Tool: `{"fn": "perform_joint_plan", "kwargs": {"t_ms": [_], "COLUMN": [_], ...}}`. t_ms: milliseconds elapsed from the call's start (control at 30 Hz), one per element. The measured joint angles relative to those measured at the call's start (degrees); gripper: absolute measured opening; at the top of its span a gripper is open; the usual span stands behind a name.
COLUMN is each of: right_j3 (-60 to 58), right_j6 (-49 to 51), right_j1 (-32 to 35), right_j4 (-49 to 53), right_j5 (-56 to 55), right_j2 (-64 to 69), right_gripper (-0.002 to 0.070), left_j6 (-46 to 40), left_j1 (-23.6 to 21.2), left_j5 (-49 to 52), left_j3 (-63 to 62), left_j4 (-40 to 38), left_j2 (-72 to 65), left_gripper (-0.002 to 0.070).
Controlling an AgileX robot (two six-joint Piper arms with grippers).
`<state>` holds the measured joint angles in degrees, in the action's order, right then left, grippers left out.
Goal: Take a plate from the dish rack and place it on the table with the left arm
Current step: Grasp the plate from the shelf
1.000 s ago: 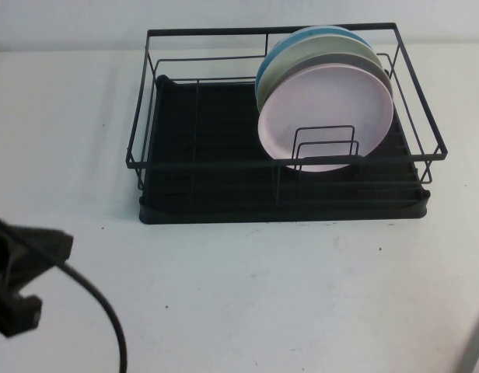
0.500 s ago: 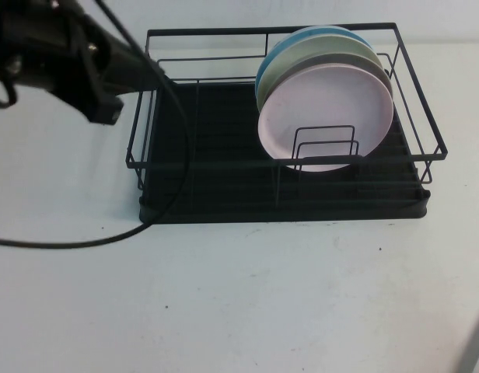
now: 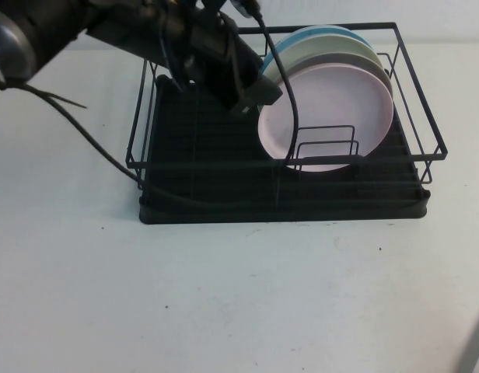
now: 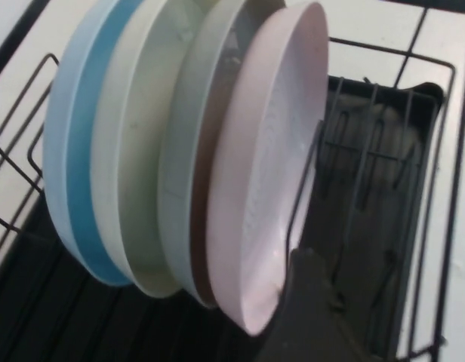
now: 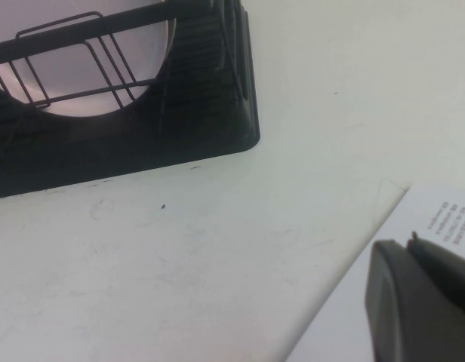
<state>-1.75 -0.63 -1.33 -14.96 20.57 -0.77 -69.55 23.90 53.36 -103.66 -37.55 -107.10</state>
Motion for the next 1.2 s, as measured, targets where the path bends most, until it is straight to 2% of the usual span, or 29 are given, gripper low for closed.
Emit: {"fn": "perform_joint_plan", "kwargs": {"t_ms": [100, 200, 433, 833, 967, 1067, 1133, 1200], "right_j3": [0.00, 0.00, 0.00, 0.00, 0.00, 0.00, 0.00, 0.00], "right_j6": [0.00, 0.00, 0.00, 0.00, 0.00, 0.00, 0.00, 0.00], "right_j1": [0.00, 0.00, 0.00, 0.00, 0.00, 0.00, 0.00, 0.00], "right_j4": [0.00, 0.00, 0.00, -0.09, -0.09, -0.09, -0.09, -0.09], "right_j5": [0.00, 0.00, 0.00, 0.00, 0.00, 0.00, 0.00, 0.00], "right_j2": [0.00, 0.00, 0.00, 0.00, 0.00, 0.00, 0.00, 0.00], "right_gripper": [-0.0018, -0.0018, -0.0018, -0.0018, -0.0018, -0.0018, -0.0018, -0.0018], "left_j6": [-1.53, -2.85, -5.79, -7.85, -7.85, -7.85, -7.85, -8.29], "left_j1": [1.66, 3.31, 6.10, 6.80, 6.80, 6.80, 6.80, 6.80], "left_j5": [-4.57, -10.67, -16.03, -23.31, -24.07, -24.50, -24.72, -25.83], "left_j3": [-1.81, -1.92, -1.92, -1.96, -1.96, -1.96, -1.96, -1.96], "left_j4": [0.24, 0.24, -1.16, -5.41, -6.55, -6.77, -6.93, -6.63], "left_j2": [-3.38, -5.59, -9.06, -12.59, -13.58, -13.80, -13.80, -13.80], "left_gripper": [0.0433, 0.0446, 0.0452, 0.0443, 0.0382, 0.0258, 0.0127, 0.0071]}}
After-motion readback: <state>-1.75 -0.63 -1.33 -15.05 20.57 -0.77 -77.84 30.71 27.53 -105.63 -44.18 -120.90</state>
